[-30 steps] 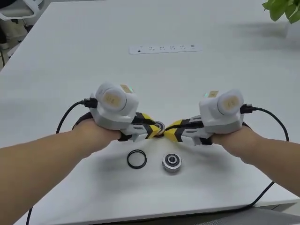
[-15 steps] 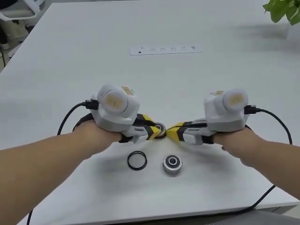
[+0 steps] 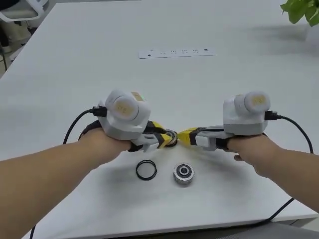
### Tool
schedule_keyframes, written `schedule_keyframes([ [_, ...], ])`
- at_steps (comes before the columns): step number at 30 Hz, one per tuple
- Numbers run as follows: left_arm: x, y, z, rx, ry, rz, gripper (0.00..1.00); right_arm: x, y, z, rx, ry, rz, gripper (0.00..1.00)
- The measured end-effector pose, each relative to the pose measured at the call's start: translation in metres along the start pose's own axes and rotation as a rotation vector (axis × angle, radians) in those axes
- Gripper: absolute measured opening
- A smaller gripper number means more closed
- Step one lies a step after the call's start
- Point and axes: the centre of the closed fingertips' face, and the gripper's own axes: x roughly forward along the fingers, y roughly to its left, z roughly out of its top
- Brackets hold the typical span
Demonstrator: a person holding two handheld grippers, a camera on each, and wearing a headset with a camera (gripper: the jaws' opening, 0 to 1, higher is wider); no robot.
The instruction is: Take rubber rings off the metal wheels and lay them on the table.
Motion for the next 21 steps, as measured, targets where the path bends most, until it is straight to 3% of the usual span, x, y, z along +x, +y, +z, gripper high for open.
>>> schedule_keyframes([
  [21,-0.001,-0.002,0.001,0.013,0.007,0.009,0.12,0.003,0.013,0.006,0.029,-0.004,0.047,0.0],
])
